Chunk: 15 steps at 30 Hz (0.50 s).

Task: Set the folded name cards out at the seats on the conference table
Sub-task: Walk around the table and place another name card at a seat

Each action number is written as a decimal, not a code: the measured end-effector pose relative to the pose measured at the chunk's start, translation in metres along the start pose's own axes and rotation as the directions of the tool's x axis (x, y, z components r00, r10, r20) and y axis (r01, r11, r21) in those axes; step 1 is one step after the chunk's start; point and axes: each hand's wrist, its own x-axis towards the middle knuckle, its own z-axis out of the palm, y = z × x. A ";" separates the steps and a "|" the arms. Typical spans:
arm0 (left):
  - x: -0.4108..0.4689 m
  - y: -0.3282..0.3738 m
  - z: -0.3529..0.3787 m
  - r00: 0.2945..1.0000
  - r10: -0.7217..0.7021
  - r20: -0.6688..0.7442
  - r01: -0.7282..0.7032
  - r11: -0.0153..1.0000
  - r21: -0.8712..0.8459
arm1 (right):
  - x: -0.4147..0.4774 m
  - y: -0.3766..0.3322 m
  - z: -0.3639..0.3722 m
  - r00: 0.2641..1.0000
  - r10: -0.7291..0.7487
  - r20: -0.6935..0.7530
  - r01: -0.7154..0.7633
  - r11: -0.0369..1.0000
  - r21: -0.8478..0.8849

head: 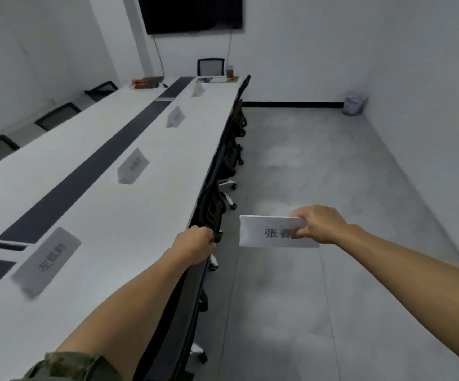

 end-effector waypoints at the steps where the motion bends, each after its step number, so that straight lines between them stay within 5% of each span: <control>1: 0.018 0.006 -0.007 1.000 0.021 -0.008 -0.021 1.000 0.004 | 0.011 0.012 -0.005 1.000 0.014 -0.012 -0.014 1.000 0.009; 15: 0.374 0.155 -0.050 0.974 0.204 0.096 -0.218 0.962 0.164 | 0.229 0.276 -0.043 0.986 0.164 0.026 -0.165 0.984 0.067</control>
